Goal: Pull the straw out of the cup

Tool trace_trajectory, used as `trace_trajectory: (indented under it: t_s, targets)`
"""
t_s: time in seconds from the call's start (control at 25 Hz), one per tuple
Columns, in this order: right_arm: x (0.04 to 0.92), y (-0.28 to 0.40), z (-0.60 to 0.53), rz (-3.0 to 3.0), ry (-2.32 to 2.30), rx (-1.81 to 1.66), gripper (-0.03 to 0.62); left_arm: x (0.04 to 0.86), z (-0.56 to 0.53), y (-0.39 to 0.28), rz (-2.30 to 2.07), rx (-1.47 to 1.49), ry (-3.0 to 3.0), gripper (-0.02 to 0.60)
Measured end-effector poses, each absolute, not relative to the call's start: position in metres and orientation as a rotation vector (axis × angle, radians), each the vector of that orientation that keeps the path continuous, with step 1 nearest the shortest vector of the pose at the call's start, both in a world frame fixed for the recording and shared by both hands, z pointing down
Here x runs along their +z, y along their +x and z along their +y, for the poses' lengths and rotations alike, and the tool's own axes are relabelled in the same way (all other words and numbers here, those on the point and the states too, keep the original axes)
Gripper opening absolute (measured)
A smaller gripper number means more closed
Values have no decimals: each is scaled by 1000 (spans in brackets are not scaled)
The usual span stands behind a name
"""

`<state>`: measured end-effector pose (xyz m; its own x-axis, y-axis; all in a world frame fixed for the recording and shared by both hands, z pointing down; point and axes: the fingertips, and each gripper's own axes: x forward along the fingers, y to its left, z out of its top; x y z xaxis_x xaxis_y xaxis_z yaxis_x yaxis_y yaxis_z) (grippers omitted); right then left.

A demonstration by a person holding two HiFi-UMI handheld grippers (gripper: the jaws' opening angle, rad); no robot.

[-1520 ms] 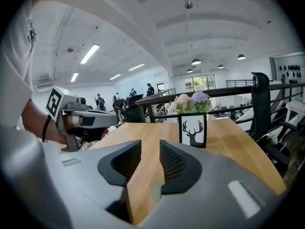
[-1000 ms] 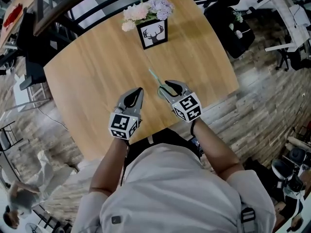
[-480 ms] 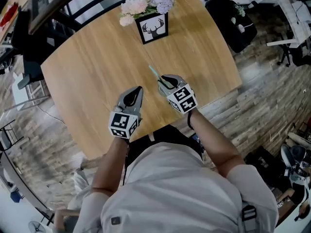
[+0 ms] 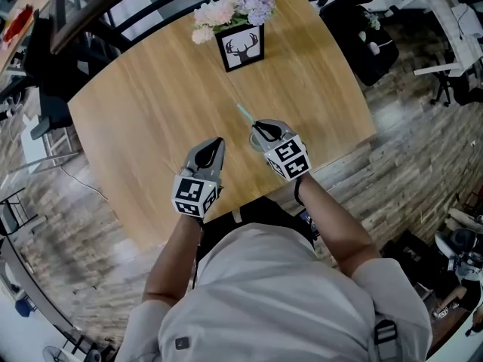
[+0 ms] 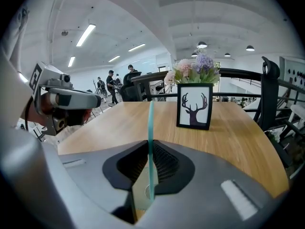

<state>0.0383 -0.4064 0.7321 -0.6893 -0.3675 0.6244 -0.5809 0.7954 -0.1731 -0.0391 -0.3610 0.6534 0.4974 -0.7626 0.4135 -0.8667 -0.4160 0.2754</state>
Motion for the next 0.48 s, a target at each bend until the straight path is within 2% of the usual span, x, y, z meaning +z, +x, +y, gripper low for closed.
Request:
trace_trajectory:
  t_s: [0.48]
  targets:
    - [661, 50, -387, -2467, 920, 410, 43, 613, -326, -57, -1320, 276, 2387, 5]
